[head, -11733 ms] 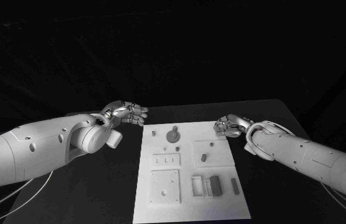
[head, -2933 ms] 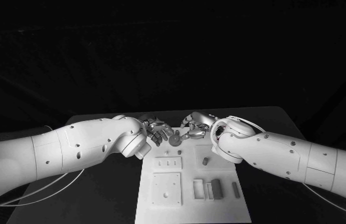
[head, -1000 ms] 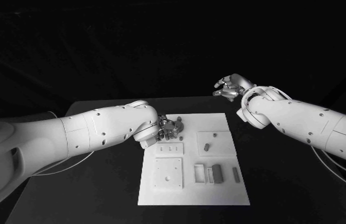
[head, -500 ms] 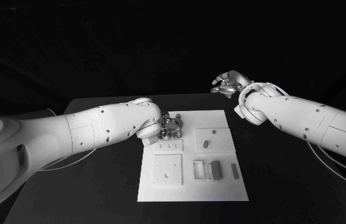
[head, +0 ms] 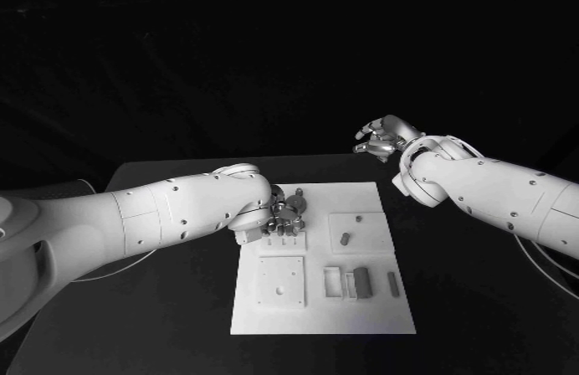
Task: Assemble the parts on the task board
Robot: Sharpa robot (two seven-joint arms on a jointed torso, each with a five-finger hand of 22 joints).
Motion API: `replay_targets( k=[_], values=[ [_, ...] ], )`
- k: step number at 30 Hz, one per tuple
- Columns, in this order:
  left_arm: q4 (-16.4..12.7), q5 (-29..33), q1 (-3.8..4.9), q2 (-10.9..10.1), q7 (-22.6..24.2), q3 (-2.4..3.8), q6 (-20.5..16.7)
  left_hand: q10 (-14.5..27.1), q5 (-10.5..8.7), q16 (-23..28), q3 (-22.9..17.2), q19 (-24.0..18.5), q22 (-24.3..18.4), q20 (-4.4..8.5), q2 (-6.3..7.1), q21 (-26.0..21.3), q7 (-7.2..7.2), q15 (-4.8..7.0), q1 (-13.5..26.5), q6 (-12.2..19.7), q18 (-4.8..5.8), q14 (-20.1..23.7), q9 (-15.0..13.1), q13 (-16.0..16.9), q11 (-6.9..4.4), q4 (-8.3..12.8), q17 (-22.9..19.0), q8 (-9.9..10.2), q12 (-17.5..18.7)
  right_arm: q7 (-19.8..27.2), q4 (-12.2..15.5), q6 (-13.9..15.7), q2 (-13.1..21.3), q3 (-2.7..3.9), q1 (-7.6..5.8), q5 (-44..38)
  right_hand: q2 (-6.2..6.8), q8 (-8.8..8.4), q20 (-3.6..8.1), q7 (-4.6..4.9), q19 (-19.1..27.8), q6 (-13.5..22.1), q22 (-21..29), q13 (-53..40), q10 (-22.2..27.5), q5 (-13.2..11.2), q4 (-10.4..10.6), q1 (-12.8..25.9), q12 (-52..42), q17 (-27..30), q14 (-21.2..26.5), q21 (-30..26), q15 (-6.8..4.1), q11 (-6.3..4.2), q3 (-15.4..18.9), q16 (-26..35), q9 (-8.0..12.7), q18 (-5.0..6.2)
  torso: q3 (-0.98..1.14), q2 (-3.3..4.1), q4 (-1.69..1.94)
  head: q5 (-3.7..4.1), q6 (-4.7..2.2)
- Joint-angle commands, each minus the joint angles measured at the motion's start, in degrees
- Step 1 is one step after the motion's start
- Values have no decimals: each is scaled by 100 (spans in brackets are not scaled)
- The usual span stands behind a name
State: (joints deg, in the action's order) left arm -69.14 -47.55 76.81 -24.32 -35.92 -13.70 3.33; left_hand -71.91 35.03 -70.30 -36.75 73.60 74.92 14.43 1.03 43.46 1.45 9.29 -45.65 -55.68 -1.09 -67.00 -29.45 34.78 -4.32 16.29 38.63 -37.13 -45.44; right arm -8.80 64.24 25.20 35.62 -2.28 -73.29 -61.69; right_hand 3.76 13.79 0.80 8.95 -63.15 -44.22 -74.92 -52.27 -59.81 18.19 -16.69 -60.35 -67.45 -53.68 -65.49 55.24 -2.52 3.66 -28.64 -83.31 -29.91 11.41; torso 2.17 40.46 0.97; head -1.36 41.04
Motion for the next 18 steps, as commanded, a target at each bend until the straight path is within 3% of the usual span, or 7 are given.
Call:
replay_targets(
  k=[1, 13, 18],
  values=[
    [30, -223, -32, 27, -33, 1, 245, 52, 756, -31, -567, -23, 120, 36, -69, 20, -46, 28, -21, 12, -335, 86, -229, -13, 1, 27, -23, -1435, -30, 6, 3, -68, -8, 3, -3, -53, 17, 15, 22, 98, 36, -79, -41, 9, 13, 24, -10, -62, -36, 6, 13, -39, -25, -28, -6, 24, 5, 359, 5, -1, -2, 3, -5],
    [233, -286, -137, 48, -40, 1, 304, 116, 711, -177, -571, -68, 114, 44, -110, 68, -39, 32, 13, 65, -329, 161, -145, -106, 4, 27, -186, -1521, -146, 12, 24, -112, -10, 2, -3, -53, 5, 14, 19, 100, 45, -76, -44, 15, 21, 42, -11, -91, -37, 7, 20, -43, -24, -26, -7, 25, 8, 359, 6, 5, -2, 33, 17],
    [278, -287, -156, 47, -40, 2, 400, 138, 628, -273, -514, -87, 110, 46, -205, 95, -42, 35, 101, 72, -322, 195, -93, -165, 1, 21, -288, -1579, -223, 9, 25, -116, -8, 2, -3, -53, 1, 14, 18, 100, 48, -75, -45, 16, 23, 48, -11, -101, -37, 8, 22, -44, -23, -25, -7, 25, 9, 359, 6, 0, 6, 33, 28]
  ],
)
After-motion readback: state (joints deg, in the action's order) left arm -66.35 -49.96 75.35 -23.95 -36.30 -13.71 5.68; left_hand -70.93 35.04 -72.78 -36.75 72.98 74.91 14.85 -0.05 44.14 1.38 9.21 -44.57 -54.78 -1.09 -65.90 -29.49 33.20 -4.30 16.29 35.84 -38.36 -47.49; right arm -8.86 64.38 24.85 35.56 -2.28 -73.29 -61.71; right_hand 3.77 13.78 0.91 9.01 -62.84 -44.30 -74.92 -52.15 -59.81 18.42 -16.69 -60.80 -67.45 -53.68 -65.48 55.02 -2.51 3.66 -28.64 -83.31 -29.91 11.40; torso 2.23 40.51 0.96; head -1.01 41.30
